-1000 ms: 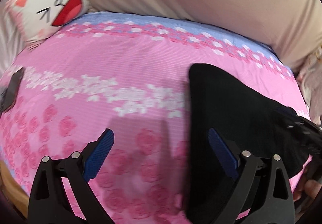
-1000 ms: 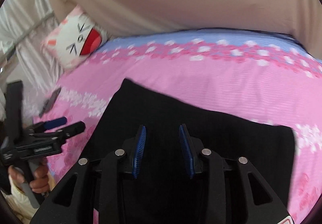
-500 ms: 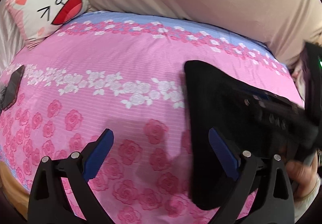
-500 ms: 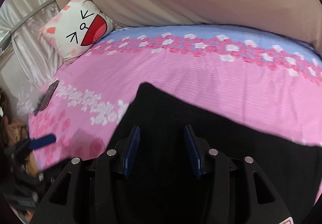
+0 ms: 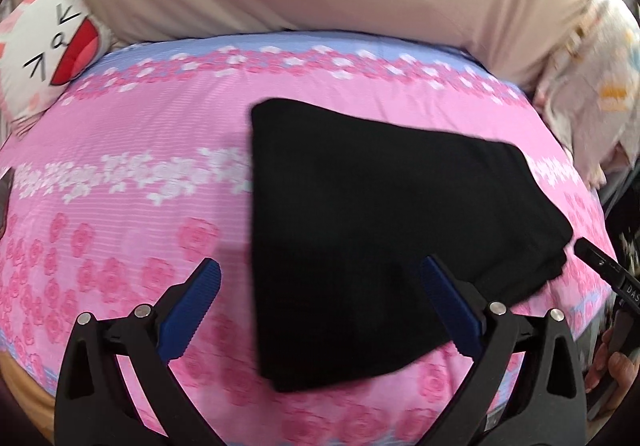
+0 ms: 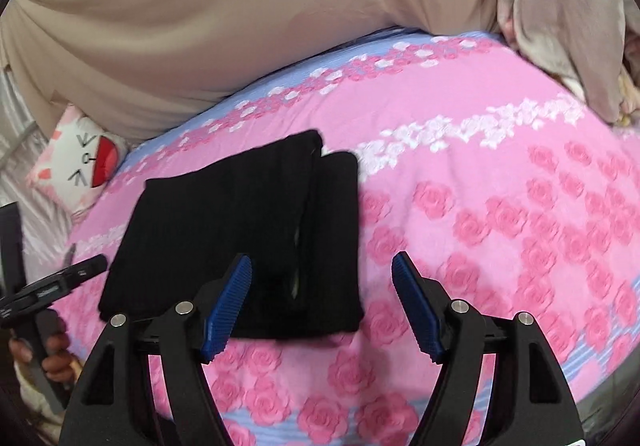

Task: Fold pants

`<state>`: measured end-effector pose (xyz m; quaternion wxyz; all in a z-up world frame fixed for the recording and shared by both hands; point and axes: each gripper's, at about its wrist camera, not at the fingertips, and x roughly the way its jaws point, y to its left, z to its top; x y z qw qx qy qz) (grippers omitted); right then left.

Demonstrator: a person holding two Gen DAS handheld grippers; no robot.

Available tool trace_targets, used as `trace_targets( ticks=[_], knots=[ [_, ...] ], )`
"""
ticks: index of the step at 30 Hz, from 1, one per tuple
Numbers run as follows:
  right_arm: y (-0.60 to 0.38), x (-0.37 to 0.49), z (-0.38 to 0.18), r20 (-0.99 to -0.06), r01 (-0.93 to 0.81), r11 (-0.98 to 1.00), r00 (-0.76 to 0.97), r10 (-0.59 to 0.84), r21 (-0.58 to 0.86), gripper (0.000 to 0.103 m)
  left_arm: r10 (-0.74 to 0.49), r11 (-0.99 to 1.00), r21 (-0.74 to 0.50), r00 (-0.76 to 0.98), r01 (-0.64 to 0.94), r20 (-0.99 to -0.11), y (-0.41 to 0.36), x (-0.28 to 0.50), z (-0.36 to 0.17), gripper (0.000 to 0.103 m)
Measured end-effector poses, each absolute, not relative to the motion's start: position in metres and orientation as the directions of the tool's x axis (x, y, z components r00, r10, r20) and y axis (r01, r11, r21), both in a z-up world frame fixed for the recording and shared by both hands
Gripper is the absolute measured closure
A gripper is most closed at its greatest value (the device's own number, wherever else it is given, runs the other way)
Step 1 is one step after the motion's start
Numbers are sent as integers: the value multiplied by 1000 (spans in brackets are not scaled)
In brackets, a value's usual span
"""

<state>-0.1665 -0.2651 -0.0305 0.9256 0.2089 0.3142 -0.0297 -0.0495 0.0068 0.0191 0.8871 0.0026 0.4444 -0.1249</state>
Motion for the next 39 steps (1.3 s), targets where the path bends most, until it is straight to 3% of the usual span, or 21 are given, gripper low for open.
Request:
trace_targets(
  ticks=[3, 10, 11, 12, 14, 17, 18, 19, 22, 25, 26, 27, 28, 30, 36, 37, 38, 39],
  knots=[
    [-253, -168, -36, -575, 106, 907, 802, 164, 407, 32, -209, 964, -71, 569, 255, -795, -10, -60, 17, 5],
    [-243, -147, -50, -562, 68, 891, 797, 221, 448, 32, -197, 964, -68, 522, 256, -830, -18, -65, 2, 5],
    [-245, -145, -51, -550, 61, 880, 801, 238, 471, 37, -196, 965, -70, 519, 252, -832, -19, -65, 0, 5],
    [-245, -142, -51, -538, 41, 873, 802, 261, 485, 56, -195, 966, -70, 518, 250, -833, -19, -65, 0, 5],
    [-242, -140, -48, -537, 15, 872, 793, 288, 490, 75, -184, 968, -62, 519, 244, -835, -20, -66, -1, 5],
    [-245, -152, -42, -510, -7, 854, 800, 317, 520, 78, -183, 967, -59, 516, 247, -837, -19, -70, 0, 5],
    [-247, -163, -37, -500, -4, 856, 810, 306, 517, 88, -185, 967, -61, 514, 248, -837, -18, -70, 0, 5],
    [-250, -168, -36, -505, 8, 862, 813, 290, 508, 88, -195, 965, -72, 509, 251, -838, -16, -71, -2, 5],
    [-255, -162, -60, -607, 80, 897, 761, 226, 434, 80, -195, 965, -76, 497, 249, -845, -17, -69, -10, 5],
    [-262, -167, -65, -554, 65, 838, 777, 297, 541, 67, -177, 967, -50, 515, 250, -838, -17, -74, -5, 5],
    [-260, -171, -57, -548, 63, 853, 791, 274, 518, 47, -193, 968, -71, 528, 242, -827, -11, -76, 1, 5],
    [-259, -174, -52, -547, 74, 869, 802, 239, 489, 18, -209, 968, -94, 537, 233, -818, -7, -78, 6, 5],
    [-257, -176, -45, -552, 108, 891, 815, 175, 441, 11, -230, 968, -131, 543, 215, -807, 3, -78, 11, 5],
    [-257, -176, -41, -554, 126, 899, 820, 144, 420, 10, -280, 960, -217, 529, 179, -801, 20, -73, 13, 5],
    [-275, -146, -77, -578, 122, 799, 755, 311, 589, 10, -361, 927, -373, 392, 46, -846, 45, -44, -30, 5],
    [-274, -143, -77, -558, 111, 797, 770, 308, 593, 10, -358, 927, -369, 431, 61, -828, 44, -45, -26, 5],
    [-272, -140, -76, -545, 92, 787, 770, 332, 610, 13, -368, 926, -370, 415, 78, -832, 40, -42, -26, 5],
    [-270, -136, -76, -522, 75, 766, 773, 361, 639, 27, -399, 914, -394, 391, 98, -829, 38, -40, -27, 5]
  ],
)
